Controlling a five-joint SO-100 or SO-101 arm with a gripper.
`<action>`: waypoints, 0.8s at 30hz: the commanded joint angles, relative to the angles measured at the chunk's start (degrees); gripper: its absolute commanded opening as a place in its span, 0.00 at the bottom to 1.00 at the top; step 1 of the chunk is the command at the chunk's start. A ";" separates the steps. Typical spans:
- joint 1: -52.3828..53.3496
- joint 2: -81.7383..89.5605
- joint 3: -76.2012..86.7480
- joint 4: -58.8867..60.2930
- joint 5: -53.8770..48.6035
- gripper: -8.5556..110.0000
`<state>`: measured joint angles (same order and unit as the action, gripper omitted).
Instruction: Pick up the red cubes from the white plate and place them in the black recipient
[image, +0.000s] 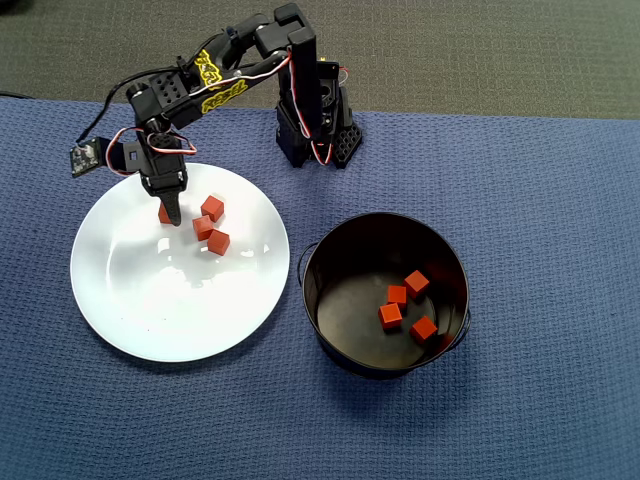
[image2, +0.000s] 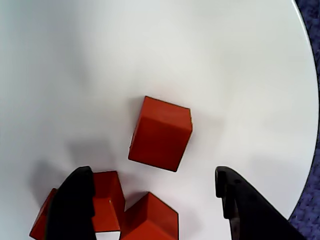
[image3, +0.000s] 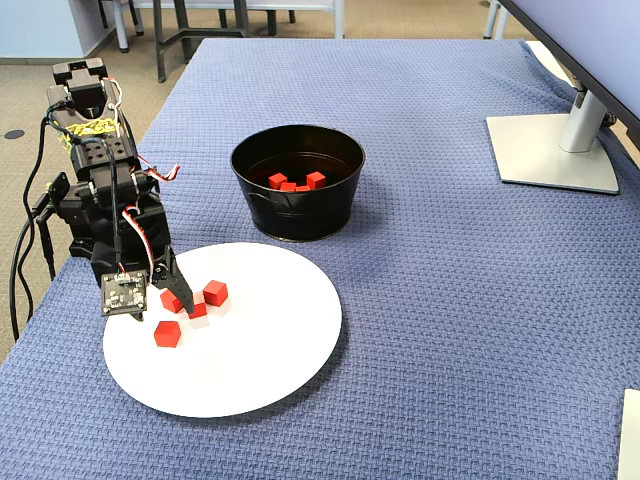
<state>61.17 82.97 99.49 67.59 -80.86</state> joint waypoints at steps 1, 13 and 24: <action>0.53 0.00 -3.96 -2.64 -1.23 0.27; 0.26 -0.88 -2.29 -7.29 15.91 0.23; 0.35 -0.09 4.13 -10.81 14.59 0.22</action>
<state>60.64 81.65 103.10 57.74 -64.07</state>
